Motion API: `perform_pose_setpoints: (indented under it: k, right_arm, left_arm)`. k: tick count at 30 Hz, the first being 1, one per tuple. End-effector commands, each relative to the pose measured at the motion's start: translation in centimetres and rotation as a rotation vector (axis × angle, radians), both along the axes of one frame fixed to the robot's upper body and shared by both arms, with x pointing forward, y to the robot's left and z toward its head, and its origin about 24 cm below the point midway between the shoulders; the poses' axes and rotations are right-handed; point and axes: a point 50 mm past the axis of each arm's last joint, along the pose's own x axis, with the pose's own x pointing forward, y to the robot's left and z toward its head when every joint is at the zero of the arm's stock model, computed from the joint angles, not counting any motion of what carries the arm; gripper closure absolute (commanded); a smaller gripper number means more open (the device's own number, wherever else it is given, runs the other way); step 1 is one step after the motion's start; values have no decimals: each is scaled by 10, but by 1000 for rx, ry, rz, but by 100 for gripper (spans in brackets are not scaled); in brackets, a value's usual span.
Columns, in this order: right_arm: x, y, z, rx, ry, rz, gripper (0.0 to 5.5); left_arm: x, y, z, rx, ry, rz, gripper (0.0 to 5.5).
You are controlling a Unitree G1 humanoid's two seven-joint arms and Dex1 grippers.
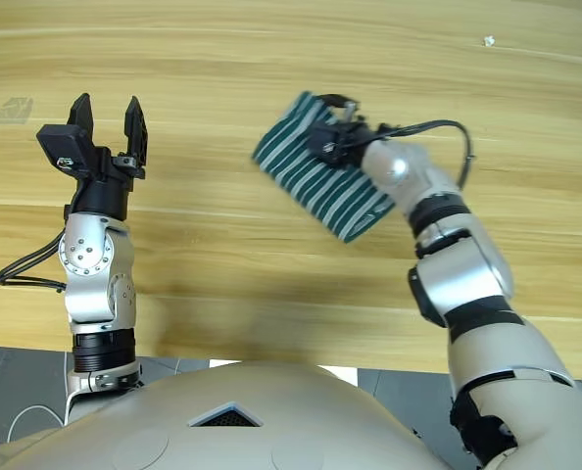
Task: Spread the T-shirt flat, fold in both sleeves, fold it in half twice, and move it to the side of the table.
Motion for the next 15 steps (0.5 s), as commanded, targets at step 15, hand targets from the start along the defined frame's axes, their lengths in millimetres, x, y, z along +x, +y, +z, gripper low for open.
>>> perform_pose_setpoints:
  k: [15]
  right_arm:
    - [-43,-137,22,-64,-339,-548,166]
  left_arm:
    - [-11,-4,-14,55,45,-6,220]
